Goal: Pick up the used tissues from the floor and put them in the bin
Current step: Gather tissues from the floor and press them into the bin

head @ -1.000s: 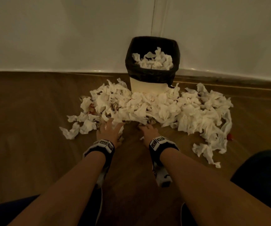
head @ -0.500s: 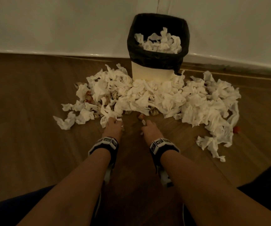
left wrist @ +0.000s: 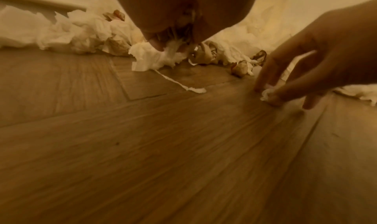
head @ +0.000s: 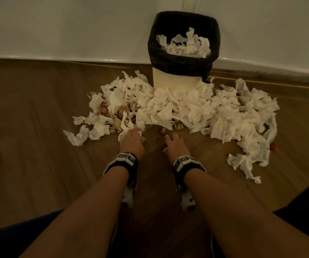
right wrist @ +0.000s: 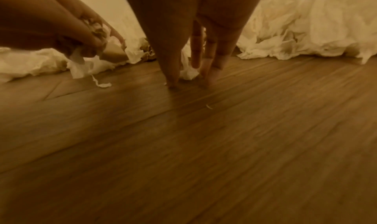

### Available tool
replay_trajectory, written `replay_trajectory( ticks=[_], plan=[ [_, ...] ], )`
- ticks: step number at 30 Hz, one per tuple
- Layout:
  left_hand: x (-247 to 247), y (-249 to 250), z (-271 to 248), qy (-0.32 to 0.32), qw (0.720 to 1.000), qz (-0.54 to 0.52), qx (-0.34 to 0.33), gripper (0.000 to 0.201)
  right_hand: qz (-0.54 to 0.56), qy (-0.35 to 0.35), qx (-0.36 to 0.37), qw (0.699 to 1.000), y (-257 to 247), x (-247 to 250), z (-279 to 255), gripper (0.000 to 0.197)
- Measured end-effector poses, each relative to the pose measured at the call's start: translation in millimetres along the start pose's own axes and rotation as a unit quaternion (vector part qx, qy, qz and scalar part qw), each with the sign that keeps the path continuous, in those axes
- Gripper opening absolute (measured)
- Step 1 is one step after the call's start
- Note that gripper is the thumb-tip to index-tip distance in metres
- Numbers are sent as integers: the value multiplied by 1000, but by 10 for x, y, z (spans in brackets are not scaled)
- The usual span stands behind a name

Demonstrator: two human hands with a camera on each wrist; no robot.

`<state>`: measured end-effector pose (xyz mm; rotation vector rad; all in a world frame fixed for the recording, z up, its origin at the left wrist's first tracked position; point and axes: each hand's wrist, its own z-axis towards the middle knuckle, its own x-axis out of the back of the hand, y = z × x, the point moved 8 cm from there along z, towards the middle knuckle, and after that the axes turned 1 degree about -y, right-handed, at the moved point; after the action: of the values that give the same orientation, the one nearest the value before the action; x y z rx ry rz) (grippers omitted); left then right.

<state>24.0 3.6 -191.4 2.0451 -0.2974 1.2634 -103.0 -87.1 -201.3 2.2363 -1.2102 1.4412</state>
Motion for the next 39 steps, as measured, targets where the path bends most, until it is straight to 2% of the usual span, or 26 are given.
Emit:
replay_trajectory(
  ticks=[3, 5, 6, 8, 10, 13, 15, 20, 24, 27, 28, 30, 33, 35, 37, 39],
  plan=[
    [111, -16, 2, 31, 999, -15, -2, 23, 6, -36, 1, 999, 2, -24, 102, 40],
    [140, -59, 35, 20, 999, -25, 11, 22, 11, -89, -8, 996, 19, -48, 150, 35],
    [156, -91, 57, 17, 999, -37, 24, 23, 26, -83, -9, 996, 25, -29, 165, 34],
    [211, -165, 76, 25, 996, -73, 49, 26, 68, 0, -7, 998, 46, 76, 180, 29],
    [261, -190, 80, 42, 994, -93, 41, 30, 108, 75, -5, 991, 80, 168, 152, 27],
    [281, -211, 89, 49, 992, -114, 23, 32, 128, 123, 13, 984, 57, 292, 183, 34],
    [282, -265, 86, 51, 990, -128, 37, 33, 142, 141, 26, 980, 6, 372, 246, 36],
    [295, -374, 38, 65, 983, -161, 52, 23, 104, 101, 57, 988, -167, 346, 410, 42],
    [336, -414, 34, 81, 980, -172, 62, 24, -13, 26, 74, 997, -284, 177, 452, 36],
    [346, -396, 33, 77, 974, -201, 66, 23, -47, 23, 76, 996, -334, 161, 396, 30],
    [341, -387, 41, 70, 973, -207, 68, 28, -44, 18, 74, 996, -342, 171, 386, 29],
    [365, -376, 38, 58, 972, -213, 80, 42, 1, 18, 58, 998, -329, 233, 359, 25],
    [471, -331, 28, 66, 978, -181, 84, 37, 142, 55, 10, 988, -215, 406, 291, 17],
    [590, -286, 5, 78, 976, -179, 99, 40, 257, 81, -23, 963, -116, 498, 213, 18],
    [693, -243, -14, 80, 970, -194, 123, 46, 366, 77, -42, 926, -55, 561, 131, 24],
    [789, -176, -28, 76, 965, -210, 134, 45, 432, 75, -42, 898, -55, 665, 59, 23]
  ],
)
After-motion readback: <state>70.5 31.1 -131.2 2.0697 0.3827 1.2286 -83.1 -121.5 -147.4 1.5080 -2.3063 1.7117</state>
